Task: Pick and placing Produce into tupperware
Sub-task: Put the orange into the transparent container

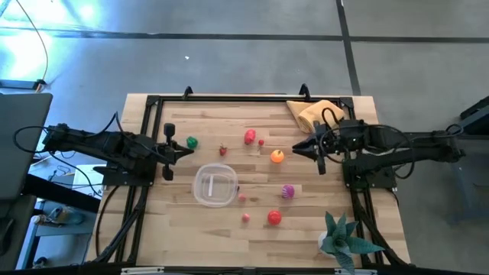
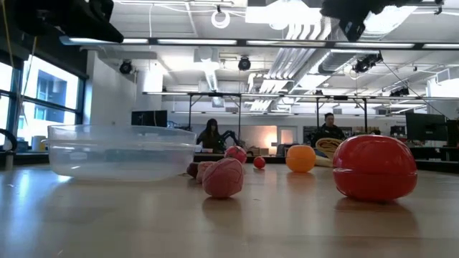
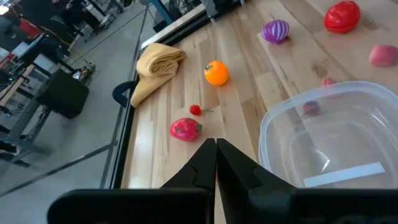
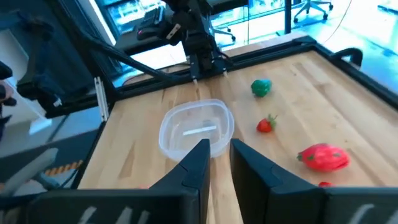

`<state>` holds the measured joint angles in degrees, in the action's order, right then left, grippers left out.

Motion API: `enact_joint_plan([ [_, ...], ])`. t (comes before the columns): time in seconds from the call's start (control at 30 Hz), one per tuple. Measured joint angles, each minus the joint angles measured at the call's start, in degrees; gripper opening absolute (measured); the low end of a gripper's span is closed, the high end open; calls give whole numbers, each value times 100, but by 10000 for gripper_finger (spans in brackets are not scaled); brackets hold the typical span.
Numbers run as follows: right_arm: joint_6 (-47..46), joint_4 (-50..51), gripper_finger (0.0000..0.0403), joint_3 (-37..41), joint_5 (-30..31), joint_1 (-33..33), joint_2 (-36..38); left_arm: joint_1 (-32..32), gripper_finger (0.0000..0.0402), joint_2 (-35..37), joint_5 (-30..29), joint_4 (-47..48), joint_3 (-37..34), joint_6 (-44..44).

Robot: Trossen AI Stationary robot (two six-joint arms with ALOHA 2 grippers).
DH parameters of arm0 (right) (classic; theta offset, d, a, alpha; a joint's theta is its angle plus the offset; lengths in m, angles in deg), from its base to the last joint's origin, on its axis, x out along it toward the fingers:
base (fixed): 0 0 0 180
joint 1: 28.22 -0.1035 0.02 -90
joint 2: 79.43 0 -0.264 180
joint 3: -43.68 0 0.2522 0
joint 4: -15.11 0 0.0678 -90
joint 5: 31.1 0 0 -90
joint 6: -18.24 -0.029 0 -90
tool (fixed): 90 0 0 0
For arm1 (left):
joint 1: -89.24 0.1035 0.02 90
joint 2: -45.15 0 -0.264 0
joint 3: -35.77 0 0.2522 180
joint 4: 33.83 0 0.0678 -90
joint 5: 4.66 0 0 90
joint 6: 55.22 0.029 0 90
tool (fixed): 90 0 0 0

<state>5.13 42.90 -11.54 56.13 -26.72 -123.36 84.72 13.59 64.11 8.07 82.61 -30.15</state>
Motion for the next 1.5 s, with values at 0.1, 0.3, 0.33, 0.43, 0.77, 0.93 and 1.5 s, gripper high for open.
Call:
enact_joint_plan([
  [0.1,-3,602,67,-588,235,-2,-241,0,3,-44,91,13,0,16],
  [0.3,-1302,1766,85,-1743,1457,0,-1024,0,3,-47,94,33,0,16],
  [0.33,-1648,1971,87,-1924,1639,0,-1191,0,3,-47,94,33,0,16],
  [0.43,-2465,2462,93,-2463,1836,45,-1767,0,3,-47,98,33,0,16],
  [0.77,-3451,4813,97,-4500,968,620,-4125,0,3,-47,111,33,0,16],
  [0.93,-3219,5535,97,-5328,951,886,-5188,0,3,-47,111,33,0,16],
  [1.5,-3053,6393,97,-5792,1202,1027,-6332,0,3,-45,109,33,2,16],
])
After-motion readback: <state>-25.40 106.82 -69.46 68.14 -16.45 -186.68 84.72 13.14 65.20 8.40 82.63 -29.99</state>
